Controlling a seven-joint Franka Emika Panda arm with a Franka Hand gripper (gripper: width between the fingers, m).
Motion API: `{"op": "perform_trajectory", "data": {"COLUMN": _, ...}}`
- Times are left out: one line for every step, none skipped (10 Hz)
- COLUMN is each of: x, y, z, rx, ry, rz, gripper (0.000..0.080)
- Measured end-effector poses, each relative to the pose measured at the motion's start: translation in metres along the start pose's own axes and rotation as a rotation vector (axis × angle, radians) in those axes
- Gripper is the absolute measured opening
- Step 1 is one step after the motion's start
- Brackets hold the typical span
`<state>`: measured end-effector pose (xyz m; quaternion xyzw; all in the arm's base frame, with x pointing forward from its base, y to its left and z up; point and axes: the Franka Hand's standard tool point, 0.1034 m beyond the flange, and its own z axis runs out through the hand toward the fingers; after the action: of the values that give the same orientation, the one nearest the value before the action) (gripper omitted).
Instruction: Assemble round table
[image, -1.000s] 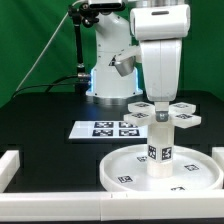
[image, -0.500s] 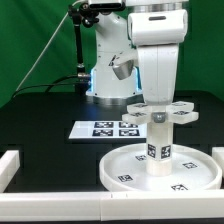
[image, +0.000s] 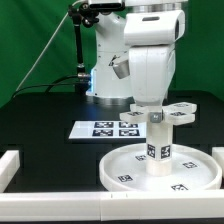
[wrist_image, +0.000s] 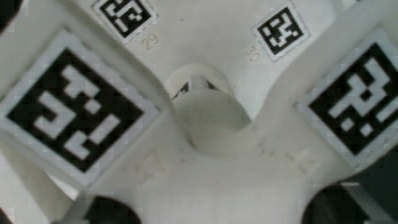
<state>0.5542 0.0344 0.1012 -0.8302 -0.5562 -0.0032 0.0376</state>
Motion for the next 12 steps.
{"op": "perform_trajectory", "data": {"x": 0.0008, "y": -0.0019, "z": 0.0007, "rx": 0.008, "ry": 0.001, "rz": 0.175, "gripper": 0.0443}}
{"op": "perform_trajectory", "data": {"x": 0.002, "y": -0.003, "z": 0.001, "rx": 0.01, "ry": 0.0, "rz": 0.272, "gripper": 0.0445}}
{"op": "perform_trajectory", "data": {"x": 0.0026, "y": -0.0031, "z": 0.0011, "rx": 0.007, "ry": 0.0, "rz": 0.352, "gripper": 0.0445}}
{"op": "perform_trajectory", "data": {"x": 0.0029, "y": -0.0024, "z": 0.001, "rx": 0.003, "ry": 0.003, "rz": 0.392, "gripper": 0.0445}}
{"op": "perform_trajectory", "data": {"x": 0.0029, "y": -0.0026, "z": 0.0012, "rx": 0.003, "ry": 0.003, "rz": 0.475, "gripper": 0.0445}}
{"op": "perform_trajectory", "data": {"x": 0.0031, "y": -0.0026, "z": 0.0012, "rx": 0.003, "ry": 0.003, "rz": 0.529, "gripper": 0.0445}}
{"op": "perform_trajectory", "data": {"x": 0.003, "y": -0.0026, "z": 0.0013, "rx": 0.004, "ry": 0.003, "rz": 0.598, "gripper": 0.0445}}
{"op": "perform_trajectory", "data": {"x": 0.0031, "y": -0.0027, "z": 0.0013, "rx": 0.004, "ry": 0.002, "rz": 0.633, "gripper": 0.0445}}
{"op": "perform_trajectory", "data": {"x": 0.0032, "y": -0.0027, "z": 0.0013, "rx": 0.004, "ry": 0.002, "rz": 0.724, "gripper": 0.0445}}
{"op": "perform_trajectory", "data": {"x": 0.0034, "y": -0.0028, "z": 0.0015, "rx": 0.003, "ry": 0.014, "rz": 0.811, "gripper": 0.0445}}
{"op": "perform_trajectory", "data": {"x": 0.0024, "y": -0.0048, "z": 0.002, "rx": -0.004, "ry": 0.048, "rz": 0.906, "gripper": 0.0445}}
{"op": "perform_trajectory", "data": {"x": 0.0016, "y": -0.0076, "z": 0.0026, "rx": 0.003, "ry": 0.089, "rz": 1.068, "gripper": 0.0445}}
